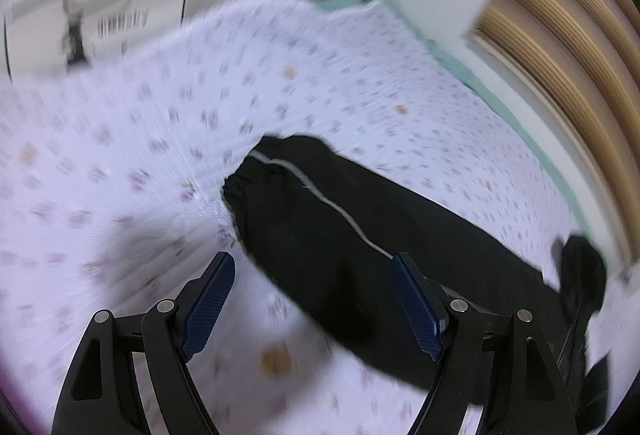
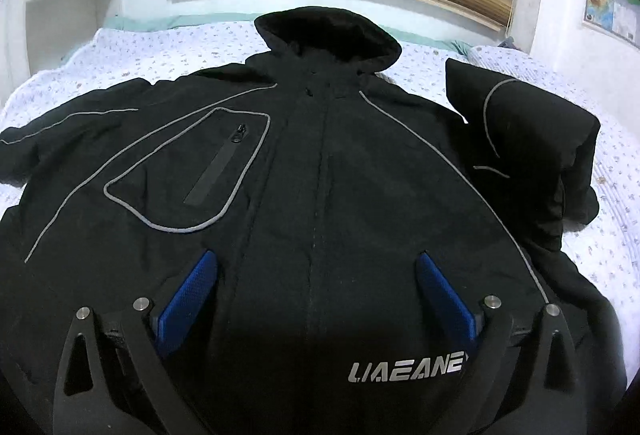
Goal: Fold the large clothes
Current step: 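Grasp the jacket sleeve cuff with the left gripper and lift it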
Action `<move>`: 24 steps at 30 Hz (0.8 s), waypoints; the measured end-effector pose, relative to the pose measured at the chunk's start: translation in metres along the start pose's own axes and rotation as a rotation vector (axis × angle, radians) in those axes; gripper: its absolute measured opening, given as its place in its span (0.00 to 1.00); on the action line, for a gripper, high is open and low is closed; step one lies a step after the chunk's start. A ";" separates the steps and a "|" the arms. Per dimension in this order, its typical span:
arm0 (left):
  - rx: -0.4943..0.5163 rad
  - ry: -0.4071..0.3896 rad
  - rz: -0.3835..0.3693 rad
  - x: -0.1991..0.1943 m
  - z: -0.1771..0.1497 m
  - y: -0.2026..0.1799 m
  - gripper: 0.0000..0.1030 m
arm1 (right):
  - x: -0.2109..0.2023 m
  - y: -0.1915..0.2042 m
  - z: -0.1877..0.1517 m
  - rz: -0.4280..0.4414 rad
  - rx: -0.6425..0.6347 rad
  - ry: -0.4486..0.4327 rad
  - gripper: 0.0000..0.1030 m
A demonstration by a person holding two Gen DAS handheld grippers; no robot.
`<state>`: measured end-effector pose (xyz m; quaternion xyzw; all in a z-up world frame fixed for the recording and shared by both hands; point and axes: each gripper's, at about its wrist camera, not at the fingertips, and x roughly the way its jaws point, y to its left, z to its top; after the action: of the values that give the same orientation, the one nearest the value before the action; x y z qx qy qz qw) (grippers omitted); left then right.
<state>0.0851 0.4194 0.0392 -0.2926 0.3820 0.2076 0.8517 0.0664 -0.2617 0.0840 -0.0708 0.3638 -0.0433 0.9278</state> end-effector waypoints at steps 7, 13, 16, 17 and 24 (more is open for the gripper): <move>-0.042 -0.053 -0.063 0.043 -0.001 -0.005 0.75 | -0.002 -0.005 -0.005 0.059 0.046 0.018 0.98; -0.001 -0.167 -0.134 0.034 0.002 -0.011 0.23 | 0.005 -0.003 -0.002 0.048 0.033 0.019 0.99; 0.040 -0.222 -0.135 0.016 0.000 -0.018 0.22 | 0.005 -0.003 -0.003 0.046 0.030 0.019 0.99; 0.055 -0.239 -0.128 0.011 -0.001 -0.021 0.22 | 0.005 -0.003 -0.003 0.046 0.030 0.019 0.99; 0.132 -0.264 -0.137 -0.015 -0.006 -0.033 0.22 | 0.005 -0.004 -0.002 0.046 0.029 0.017 0.99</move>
<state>0.0917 0.3887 0.0594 -0.2316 0.2587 0.1600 0.9240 0.0681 -0.2661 0.0796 -0.0486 0.3725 -0.0281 0.9263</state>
